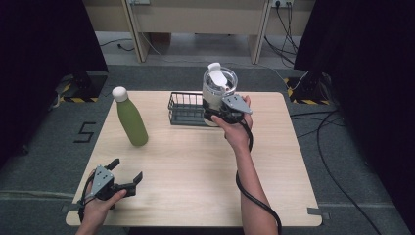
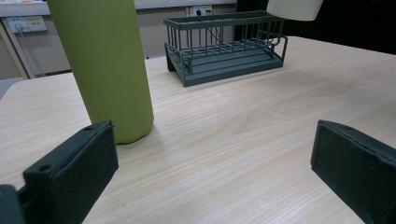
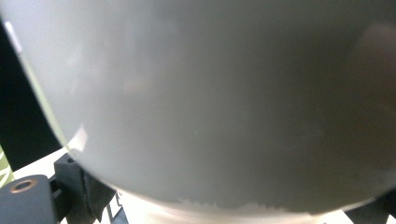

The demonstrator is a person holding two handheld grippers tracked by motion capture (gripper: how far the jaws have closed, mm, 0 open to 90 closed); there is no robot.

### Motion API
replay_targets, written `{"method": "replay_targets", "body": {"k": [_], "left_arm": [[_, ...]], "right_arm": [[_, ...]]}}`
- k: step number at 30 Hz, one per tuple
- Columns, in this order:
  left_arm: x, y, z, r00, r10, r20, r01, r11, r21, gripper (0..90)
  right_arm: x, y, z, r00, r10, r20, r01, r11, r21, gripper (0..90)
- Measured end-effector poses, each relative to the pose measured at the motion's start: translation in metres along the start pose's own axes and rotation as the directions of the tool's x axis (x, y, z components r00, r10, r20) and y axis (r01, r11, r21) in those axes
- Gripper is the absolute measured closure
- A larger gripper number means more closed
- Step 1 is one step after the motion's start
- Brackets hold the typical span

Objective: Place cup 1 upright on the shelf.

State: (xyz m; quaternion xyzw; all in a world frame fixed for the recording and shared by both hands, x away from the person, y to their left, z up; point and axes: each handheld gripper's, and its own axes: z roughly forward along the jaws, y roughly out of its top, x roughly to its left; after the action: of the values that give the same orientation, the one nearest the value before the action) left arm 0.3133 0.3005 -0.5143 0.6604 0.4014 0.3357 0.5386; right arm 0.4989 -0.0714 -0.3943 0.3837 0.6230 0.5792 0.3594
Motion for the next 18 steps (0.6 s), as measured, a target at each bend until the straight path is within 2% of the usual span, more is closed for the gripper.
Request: {"method": "replay_targets", "body": {"k": [18], "left_arm": [[0.0, 0.0, 0.0, 1.0, 0.0, 0.002, 0.0, 1.0, 0.0, 0.0]], "right_arm": [[-0.009, 0.008, 0.011, 0.9996, 0.004, 0.027, -0.004, 1.0, 0.005, 9.5]]}}
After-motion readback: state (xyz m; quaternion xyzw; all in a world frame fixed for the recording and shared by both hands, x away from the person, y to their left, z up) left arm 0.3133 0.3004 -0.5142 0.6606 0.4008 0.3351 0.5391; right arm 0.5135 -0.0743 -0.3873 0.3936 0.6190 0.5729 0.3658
